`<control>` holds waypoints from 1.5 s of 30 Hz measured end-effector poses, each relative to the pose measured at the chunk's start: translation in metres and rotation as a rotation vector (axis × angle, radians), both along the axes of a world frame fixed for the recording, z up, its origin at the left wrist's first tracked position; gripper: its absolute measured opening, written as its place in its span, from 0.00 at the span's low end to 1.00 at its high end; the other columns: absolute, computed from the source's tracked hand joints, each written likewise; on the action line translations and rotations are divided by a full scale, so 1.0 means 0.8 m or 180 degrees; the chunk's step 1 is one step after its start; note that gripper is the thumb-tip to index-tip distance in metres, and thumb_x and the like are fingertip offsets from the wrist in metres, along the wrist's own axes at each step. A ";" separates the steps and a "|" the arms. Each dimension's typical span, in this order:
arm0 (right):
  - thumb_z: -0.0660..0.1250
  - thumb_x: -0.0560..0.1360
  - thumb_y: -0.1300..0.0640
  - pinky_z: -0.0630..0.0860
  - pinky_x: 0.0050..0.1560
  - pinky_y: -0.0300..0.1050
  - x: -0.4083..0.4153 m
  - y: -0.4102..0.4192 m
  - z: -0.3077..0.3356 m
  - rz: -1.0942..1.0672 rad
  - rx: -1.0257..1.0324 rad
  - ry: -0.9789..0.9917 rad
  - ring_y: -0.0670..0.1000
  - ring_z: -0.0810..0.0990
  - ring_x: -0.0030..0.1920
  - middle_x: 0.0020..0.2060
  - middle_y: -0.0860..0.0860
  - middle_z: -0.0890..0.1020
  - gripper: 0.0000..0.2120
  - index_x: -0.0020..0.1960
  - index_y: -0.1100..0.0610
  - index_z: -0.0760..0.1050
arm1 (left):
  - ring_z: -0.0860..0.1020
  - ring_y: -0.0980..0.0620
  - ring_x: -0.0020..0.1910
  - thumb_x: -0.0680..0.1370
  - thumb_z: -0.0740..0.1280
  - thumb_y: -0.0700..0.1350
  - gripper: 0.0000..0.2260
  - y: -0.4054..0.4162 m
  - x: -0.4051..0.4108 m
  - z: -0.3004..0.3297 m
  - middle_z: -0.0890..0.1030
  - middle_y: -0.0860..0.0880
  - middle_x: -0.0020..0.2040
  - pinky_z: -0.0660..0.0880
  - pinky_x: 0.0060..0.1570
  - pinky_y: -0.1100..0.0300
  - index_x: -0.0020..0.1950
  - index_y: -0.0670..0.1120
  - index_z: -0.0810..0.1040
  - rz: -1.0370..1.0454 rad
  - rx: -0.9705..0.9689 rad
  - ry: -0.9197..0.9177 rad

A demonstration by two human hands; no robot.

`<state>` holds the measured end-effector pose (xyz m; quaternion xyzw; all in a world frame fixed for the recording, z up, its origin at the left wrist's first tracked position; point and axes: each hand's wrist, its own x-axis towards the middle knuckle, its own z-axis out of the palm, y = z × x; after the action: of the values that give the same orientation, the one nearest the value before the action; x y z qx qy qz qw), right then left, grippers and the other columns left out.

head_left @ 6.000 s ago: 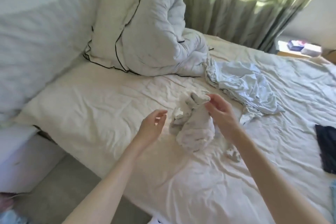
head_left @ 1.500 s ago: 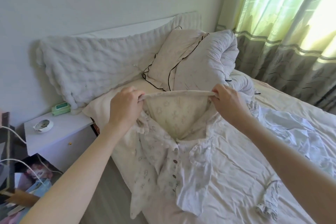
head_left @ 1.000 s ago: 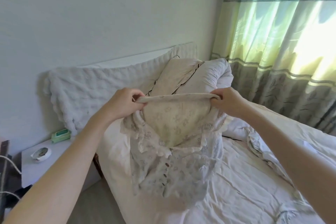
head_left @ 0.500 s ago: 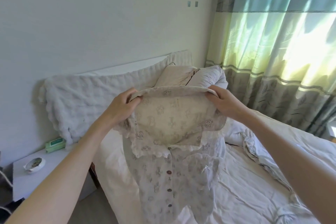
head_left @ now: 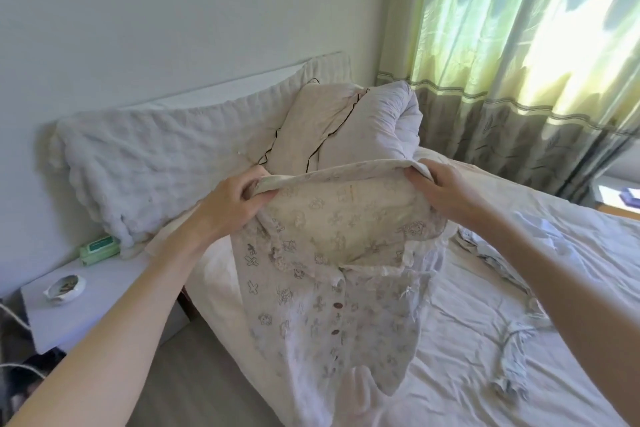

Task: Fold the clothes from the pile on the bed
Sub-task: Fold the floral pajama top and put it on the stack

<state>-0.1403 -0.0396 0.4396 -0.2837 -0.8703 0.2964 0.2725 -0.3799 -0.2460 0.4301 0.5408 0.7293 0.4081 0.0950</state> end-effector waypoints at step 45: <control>0.65 0.75 0.45 0.63 0.29 0.33 0.176 -0.029 -0.094 0.0095 0.0640 -0.0233 0.41 0.68 0.29 0.28 0.42 0.70 0.17 0.34 0.48 0.63 | 0.61 0.55 0.23 0.66 0.53 0.78 0.29 -0.065 0.190 -0.080 0.62 0.53 0.24 0.60 0.26 0.58 0.29 0.52 0.61 0.0810 0.0101 0.0848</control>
<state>0.0007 -0.0631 0.3641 -0.2526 -0.9091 0.2011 0.2632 -0.2280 -0.2982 0.3664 0.4948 0.7915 0.3531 -0.0634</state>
